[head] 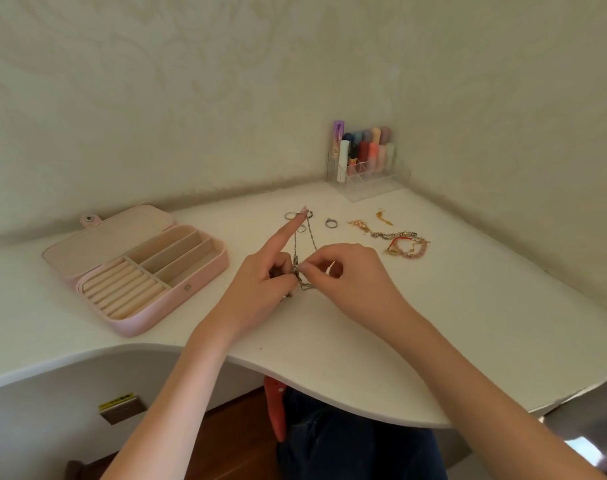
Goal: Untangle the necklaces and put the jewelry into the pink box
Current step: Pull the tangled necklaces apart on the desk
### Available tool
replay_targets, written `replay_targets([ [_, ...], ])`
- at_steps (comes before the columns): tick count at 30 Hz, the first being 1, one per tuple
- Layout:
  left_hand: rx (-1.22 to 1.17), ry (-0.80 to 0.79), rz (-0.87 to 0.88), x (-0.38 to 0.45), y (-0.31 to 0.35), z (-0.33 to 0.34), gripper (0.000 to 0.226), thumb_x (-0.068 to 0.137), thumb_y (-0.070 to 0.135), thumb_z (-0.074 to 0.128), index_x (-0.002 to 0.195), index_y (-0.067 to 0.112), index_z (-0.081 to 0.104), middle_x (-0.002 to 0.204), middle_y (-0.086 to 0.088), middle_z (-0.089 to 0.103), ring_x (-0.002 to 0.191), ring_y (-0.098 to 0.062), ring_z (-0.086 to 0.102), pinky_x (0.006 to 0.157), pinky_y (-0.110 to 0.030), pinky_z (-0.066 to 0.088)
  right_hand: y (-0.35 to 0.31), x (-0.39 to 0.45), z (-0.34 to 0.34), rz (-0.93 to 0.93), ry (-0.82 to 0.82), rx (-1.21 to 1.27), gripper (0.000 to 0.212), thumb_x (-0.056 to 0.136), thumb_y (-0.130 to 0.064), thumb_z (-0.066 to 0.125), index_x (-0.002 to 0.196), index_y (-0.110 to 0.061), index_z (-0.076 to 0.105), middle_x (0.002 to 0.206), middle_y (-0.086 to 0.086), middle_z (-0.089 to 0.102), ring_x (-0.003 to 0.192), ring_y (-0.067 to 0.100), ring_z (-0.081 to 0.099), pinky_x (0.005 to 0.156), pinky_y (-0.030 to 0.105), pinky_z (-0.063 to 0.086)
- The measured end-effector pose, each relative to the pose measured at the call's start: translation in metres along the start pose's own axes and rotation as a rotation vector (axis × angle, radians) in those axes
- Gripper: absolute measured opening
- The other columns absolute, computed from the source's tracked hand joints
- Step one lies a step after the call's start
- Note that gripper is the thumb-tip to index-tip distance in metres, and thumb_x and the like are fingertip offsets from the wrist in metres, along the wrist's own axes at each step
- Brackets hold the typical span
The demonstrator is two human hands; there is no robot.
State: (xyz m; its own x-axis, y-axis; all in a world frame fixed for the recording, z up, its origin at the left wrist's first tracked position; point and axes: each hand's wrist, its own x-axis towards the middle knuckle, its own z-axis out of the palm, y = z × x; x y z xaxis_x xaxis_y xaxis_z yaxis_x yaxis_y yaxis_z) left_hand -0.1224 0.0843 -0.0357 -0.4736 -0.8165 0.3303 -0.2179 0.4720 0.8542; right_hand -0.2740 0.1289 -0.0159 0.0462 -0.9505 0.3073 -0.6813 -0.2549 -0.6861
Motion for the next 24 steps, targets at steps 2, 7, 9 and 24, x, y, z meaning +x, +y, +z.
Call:
replay_targets([
  [2,-0.004,-0.011,-0.01,0.001,0.001,0.001,0.09,0.069,0.0,0.046,0.137,0.057,0.031,0.066,-0.024,0.039,0.062,-0.02,0.035,0.064,-0.029,0.036,-0.002,0.007,0.004,0.091,0.004,0.131,0.018,0.085,-0.031,0.067,0.079,-0.016,0.076,0.067,-0.009,0.067,0.054,-0.007,0.051,0.054,0.007,0.036],
  [7,0.07,-0.037,-0.009,0.001,-0.007,0.001,0.09,0.067,0.006,0.046,0.139,0.057,0.027,0.073,-0.019,0.055,0.062,-0.014,0.041,0.064,-0.024,0.039,0.001,0.015,0.011,0.252,-0.025,0.281,0.015,0.082,-0.028,0.071,0.073,-0.016,0.073,0.059,-0.006,0.063,0.044,-0.001,0.048,0.045,0.013,0.035],
  [9,0.098,-0.046,0.003,0.001,-0.009,0.002,0.089,0.068,0.007,0.047,0.14,0.054,0.026,0.065,-0.002,0.05,0.06,-0.009,0.041,0.061,-0.019,0.037,0.003,0.016,0.012,0.33,-0.08,0.368,0.016,0.085,-0.025,0.069,0.071,-0.017,0.071,0.054,0.0,0.057,0.041,0.006,0.042,0.041,0.017,0.032],
  [24,-0.21,0.157,-0.035,0.002,-0.006,0.0,0.082,0.084,0.01,0.069,0.144,0.042,0.024,0.076,-0.003,0.071,0.074,-0.01,0.065,0.078,-0.02,0.049,0.012,0.008,0.001,0.266,-0.089,0.516,0.012,0.087,-0.017,0.067,0.077,-0.012,0.064,0.063,-0.005,0.055,0.05,0.003,0.052,0.049,0.016,0.042],
])
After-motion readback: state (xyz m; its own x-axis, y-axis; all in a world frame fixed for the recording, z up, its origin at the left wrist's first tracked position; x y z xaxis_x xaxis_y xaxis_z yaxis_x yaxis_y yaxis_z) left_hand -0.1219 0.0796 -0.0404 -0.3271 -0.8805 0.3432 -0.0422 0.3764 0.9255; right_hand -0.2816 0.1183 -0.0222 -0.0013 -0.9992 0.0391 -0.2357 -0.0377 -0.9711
